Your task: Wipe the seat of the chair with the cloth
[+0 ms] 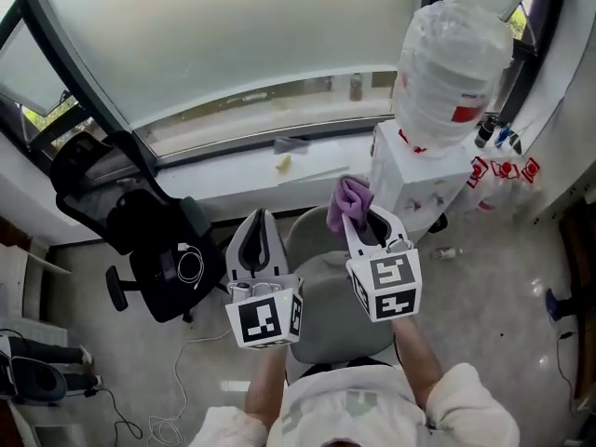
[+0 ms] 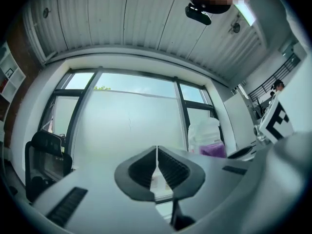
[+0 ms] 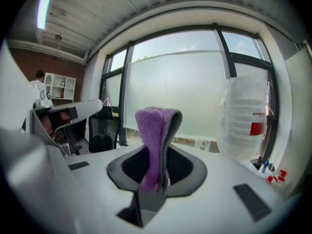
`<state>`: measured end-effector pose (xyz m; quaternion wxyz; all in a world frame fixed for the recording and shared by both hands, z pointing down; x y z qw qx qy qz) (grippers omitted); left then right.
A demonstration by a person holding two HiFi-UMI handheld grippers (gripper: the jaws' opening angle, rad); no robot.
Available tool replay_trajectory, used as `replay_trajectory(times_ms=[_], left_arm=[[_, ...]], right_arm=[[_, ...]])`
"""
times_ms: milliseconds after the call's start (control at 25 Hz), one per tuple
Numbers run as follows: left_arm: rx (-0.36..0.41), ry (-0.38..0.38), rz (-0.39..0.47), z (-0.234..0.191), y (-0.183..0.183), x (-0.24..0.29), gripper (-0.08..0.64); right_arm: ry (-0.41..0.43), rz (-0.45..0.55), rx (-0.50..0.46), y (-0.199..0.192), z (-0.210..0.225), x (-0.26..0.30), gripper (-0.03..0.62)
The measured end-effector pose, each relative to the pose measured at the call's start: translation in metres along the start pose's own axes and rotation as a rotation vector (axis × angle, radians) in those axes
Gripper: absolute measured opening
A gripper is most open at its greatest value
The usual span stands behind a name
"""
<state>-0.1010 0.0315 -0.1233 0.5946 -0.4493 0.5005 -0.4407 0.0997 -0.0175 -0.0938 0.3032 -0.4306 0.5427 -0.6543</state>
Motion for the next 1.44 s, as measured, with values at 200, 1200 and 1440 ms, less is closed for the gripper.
replay_trajectory(times_ms=[200, 1200, 1440], left_arm=[[-0.023, -0.029, 0.010, 0.008, 0.009, -0.034, 0.012], [-0.013, -0.059, 0.034, 0.021, 0.013, -0.062, 0.012], [-0.016, -0.066, 0.031, 0.021, 0.011, -0.065, 0.012]], right_arm=[[0.048, 0.163, -0.030, 0.017, -0.028, -0.044, 0.087], [0.132, 0.148, -0.023, -0.014, -0.053, -0.058, 0.087], [0.143, 0.147, -0.020, -0.016, -0.058, -0.058, 0.087]])
Point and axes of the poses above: the fingertips, and each gripper's own axes: x forward along the fingers, z to its right, y out of its top, the point moved 9 cm from there along -x, backward along the fingers, and after that the axes turned 5 degrees about x, right-handed, at the moved point
